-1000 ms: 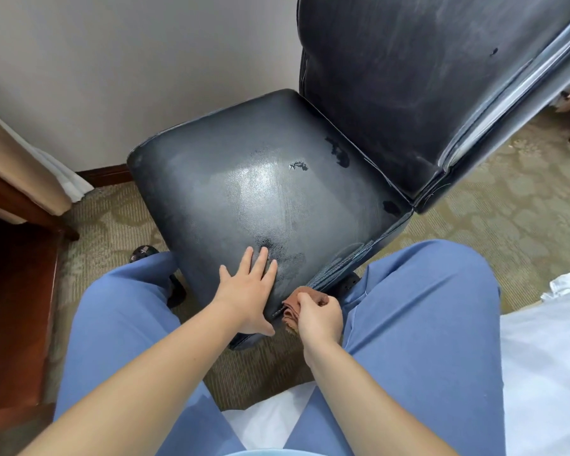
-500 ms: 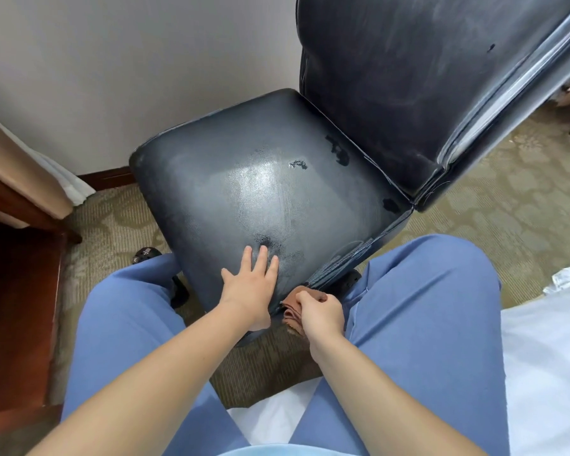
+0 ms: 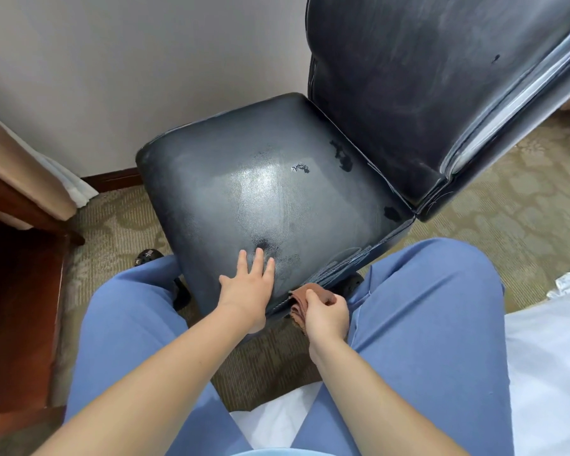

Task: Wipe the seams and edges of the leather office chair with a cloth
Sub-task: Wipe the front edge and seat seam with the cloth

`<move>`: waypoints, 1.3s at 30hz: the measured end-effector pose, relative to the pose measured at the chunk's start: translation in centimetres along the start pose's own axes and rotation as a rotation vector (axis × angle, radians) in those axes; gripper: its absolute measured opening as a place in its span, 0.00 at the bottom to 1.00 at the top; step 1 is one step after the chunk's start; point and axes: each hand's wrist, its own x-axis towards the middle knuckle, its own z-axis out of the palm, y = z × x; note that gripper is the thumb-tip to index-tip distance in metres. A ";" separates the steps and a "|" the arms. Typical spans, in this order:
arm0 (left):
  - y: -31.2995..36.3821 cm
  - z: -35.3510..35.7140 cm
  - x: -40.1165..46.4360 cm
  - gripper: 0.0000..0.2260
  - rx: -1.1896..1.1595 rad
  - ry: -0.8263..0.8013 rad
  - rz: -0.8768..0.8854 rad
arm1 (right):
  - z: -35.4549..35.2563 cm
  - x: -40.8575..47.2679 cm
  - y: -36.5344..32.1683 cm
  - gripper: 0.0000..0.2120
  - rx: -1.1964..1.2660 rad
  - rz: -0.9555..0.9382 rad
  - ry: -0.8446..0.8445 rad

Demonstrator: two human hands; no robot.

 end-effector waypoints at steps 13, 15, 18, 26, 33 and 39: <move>-1.0 -0.3 0.1 0.46 0.098 0.013 0.006 | 0.6 0.4 1.0 0.09 -0.008 0.053 -0.112; -1.4 -0.5 0.1 0.45 0.076 0.003 0.014 | 0.7 0.4 1.3 0.10 -0.076 0.086 -0.215; -2.0 -0.8 0.1 0.44 0.022 0.004 0.024 | 0.7 -0.1 1.4 0.11 -0.017 0.088 -0.218; -2.5 -0.8 -0.2 0.46 0.007 0.030 0.027 | 0.6 -1.0 1.6 0.07 -0.222 0.091 -0.332; -2.3 -0.5 -0.2 0.44 0.003 0.058 0.037 | 1.1 -1.8 2.5 0.05 -0.361 0.012 -0.324; -2.3 -0.3 -0.3 0.42 0.006 0.069 0.039 | 0.9 -0.8 2.0 0.07 -0.248 0.003 -0.145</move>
